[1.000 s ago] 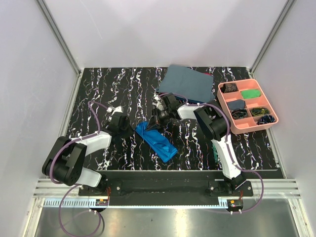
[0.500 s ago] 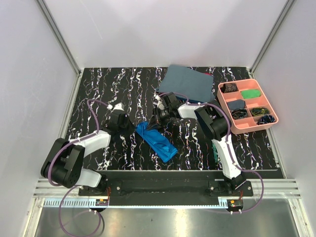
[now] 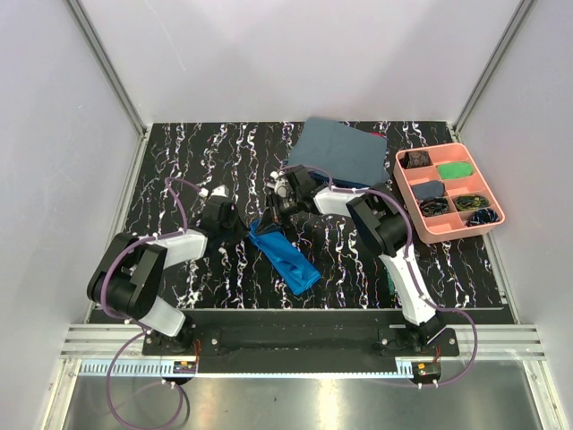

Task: Fold the napkin into a case and place the utensils inside
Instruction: Stuff the top corner of the smaller-rectangle-folded napkin at the center of the board.

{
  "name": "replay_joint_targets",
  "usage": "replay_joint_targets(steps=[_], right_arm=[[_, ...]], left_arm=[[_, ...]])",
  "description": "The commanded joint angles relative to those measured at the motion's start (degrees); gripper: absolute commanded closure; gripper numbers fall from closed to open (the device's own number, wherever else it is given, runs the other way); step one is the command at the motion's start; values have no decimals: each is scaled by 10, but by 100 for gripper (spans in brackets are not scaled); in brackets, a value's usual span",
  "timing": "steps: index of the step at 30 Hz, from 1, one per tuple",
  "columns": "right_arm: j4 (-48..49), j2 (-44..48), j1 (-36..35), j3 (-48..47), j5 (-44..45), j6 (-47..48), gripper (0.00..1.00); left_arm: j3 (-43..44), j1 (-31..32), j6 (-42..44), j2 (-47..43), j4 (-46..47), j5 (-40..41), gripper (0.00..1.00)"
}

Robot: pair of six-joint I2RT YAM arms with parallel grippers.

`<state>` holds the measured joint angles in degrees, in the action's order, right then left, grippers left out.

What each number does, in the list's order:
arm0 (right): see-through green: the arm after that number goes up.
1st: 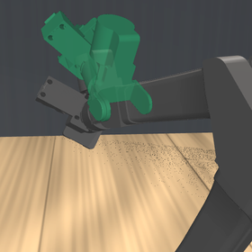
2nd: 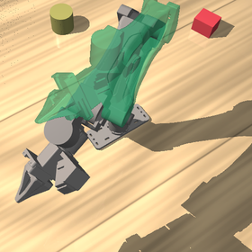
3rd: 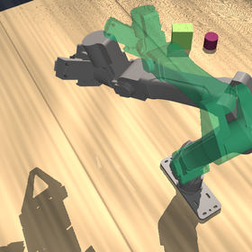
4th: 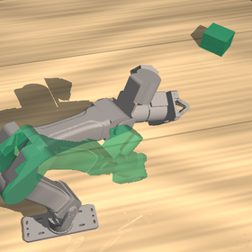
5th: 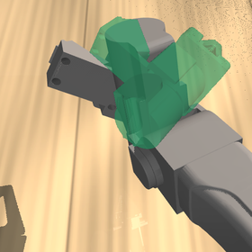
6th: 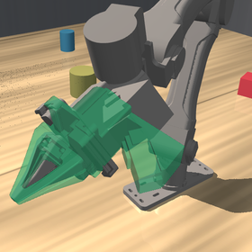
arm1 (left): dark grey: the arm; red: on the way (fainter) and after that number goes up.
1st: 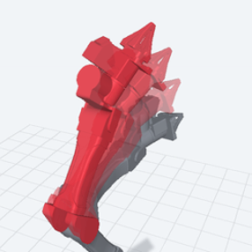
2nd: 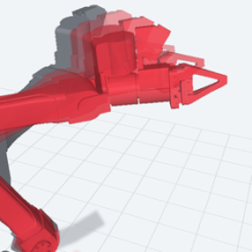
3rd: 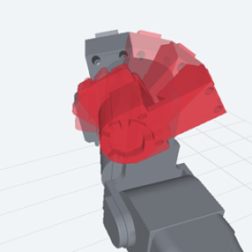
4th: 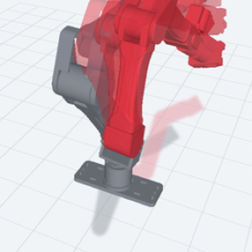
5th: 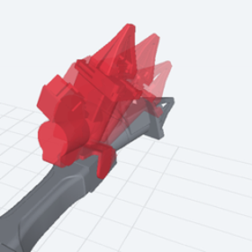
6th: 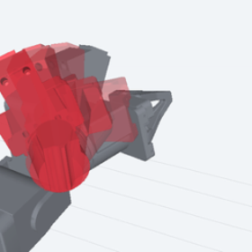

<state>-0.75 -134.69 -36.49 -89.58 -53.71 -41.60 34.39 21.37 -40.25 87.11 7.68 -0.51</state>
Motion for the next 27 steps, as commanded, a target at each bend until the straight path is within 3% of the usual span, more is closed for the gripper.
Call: replay_joint_targets(steps=[1,9,17,22,27], right_arm=[[45,-30,-12,-22,-8,-30,83],[49,0,4,35,8,-12,83],[48,29,25,63,11,-2,83],[71,30,27,82,4,-14,83],[89,44,28,99,-9,-22,81]], left_arm=[[6,-2,-7,11,29,-15,92],[10,-2,13,-28,9,-42,91],[-6,-2,-5,-63,15,-93,70],[3,-2,3,-54,6,-99,69],[23,-2,11,-32,1,-92,77]])
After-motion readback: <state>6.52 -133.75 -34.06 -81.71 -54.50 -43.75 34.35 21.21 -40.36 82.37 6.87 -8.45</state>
